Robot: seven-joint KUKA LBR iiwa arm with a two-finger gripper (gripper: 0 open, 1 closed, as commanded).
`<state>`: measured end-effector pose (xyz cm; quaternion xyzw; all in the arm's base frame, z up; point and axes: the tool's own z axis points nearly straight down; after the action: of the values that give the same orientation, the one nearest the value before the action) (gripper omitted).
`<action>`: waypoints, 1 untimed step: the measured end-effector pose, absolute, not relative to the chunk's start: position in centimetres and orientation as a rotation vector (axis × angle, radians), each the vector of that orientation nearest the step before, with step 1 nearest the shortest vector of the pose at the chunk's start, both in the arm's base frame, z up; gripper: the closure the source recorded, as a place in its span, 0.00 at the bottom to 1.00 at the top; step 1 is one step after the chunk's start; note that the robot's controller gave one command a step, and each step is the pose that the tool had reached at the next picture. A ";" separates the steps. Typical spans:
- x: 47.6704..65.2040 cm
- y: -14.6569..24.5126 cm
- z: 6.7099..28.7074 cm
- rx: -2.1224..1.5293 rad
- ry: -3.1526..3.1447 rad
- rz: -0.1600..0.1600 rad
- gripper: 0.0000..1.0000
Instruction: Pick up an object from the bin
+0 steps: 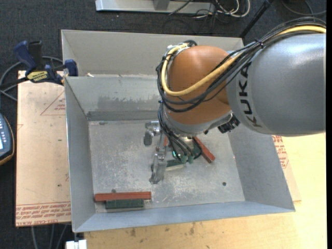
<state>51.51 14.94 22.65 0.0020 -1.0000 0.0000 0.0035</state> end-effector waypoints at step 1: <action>47.8 20.9 12.0 -0.071 -3.132 0.000 0.00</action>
Offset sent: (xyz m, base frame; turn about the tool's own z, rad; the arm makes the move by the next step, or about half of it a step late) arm -0.0339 0.0569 -0.1020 0.0556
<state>47.77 20.90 12.01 -0.0226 -0.9997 0.0001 0.0045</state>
